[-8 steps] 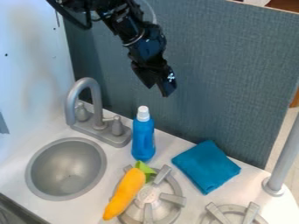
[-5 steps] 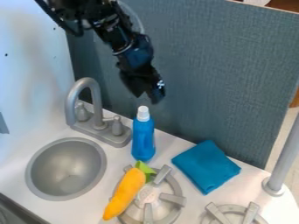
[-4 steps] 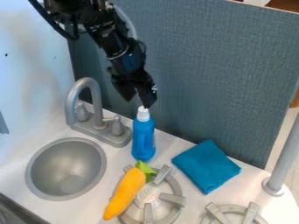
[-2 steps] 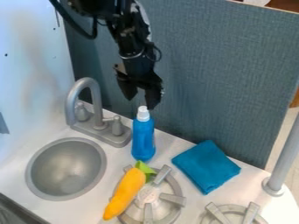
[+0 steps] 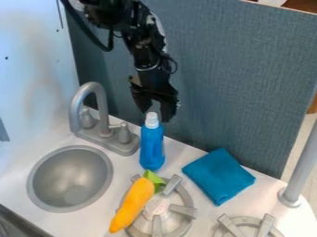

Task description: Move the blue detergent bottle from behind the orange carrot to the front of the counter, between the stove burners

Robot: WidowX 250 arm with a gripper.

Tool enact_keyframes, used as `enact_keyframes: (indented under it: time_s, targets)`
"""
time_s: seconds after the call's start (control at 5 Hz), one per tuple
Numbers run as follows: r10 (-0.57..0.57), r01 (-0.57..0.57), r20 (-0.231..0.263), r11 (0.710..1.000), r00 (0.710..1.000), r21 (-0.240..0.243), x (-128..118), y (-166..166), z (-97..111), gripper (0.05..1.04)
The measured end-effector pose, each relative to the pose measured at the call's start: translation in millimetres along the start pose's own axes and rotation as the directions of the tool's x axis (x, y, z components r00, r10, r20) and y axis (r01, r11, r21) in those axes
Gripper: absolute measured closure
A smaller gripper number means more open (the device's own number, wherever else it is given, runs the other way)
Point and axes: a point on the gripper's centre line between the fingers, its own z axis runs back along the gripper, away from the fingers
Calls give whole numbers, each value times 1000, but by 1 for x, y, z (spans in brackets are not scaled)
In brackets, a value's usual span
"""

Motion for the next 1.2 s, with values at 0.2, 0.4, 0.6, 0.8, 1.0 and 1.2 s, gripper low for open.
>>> enact_keyframes:
  time_s: [0.2, 0.4, 0.6, 0.8, 1.0, 1.2]
  targets:
    - [11, -11, -23, 1000, 1000, 13, 3, 1, -10, 83]
    - [13, -12, -38, 1000, 999, 26, 3, 4, -18, 83]
    - [-13, 15, -56, 999, 998, 34, 3, -2, -28, 83]
    - [-22, 24, -64, 999, 998, 25, 3, -5, -35, 124]
    - [-28, 28, -56, 1000, 998, 9, 4, -7, -36, 388]
    - [-41, 41, -52, 999, 998, 4, 5, -8, -36, 553]
